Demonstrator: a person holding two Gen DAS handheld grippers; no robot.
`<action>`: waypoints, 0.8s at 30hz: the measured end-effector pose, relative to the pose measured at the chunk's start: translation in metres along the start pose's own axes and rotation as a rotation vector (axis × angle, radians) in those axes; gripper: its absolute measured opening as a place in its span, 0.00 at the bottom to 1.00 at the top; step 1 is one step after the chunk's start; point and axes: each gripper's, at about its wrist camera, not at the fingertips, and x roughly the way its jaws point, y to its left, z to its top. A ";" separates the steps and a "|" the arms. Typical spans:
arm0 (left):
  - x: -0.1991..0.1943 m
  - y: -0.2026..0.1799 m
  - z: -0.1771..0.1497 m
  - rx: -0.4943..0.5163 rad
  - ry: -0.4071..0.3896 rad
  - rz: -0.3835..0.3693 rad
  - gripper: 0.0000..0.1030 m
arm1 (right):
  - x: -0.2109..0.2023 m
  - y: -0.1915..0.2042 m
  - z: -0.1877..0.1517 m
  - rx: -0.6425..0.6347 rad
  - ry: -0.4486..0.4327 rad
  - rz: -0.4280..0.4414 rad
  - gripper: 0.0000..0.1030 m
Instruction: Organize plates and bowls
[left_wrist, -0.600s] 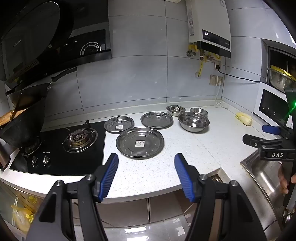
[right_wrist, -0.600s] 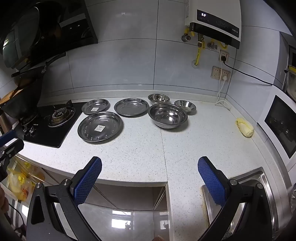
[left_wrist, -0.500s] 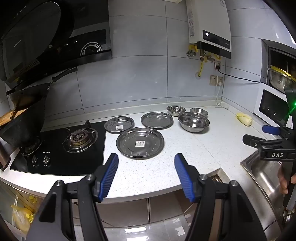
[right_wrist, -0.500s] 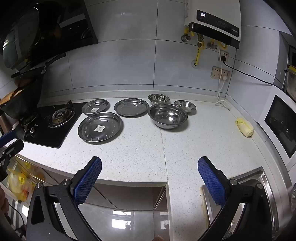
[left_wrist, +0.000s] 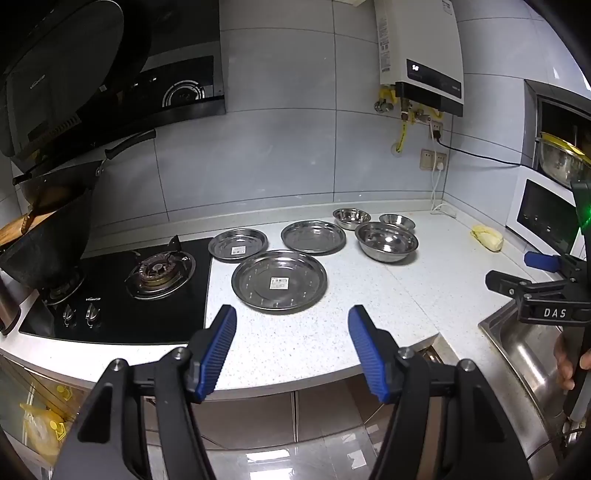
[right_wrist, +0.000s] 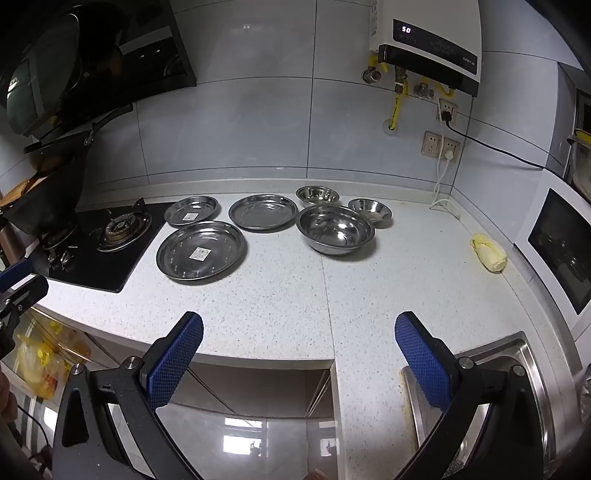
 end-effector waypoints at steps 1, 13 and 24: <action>0.000 0.000 0.000 -0.001 0.001 -0.001 0.60 | 0.000 0.000 0.000 -0.001 0.000 0.001 0.99; 0.001 -0.003 -0.001 -0.008 0.015 0.005 0.60 | 0.000 0.001 -0.001 -0.002 0.004 -0.002 0.99; -0.004 0.000 -0.005 -0.015 0.010 0.009 0.60 | -0.004 0.000 -0.003 0.002 0.000 -0.002 0.99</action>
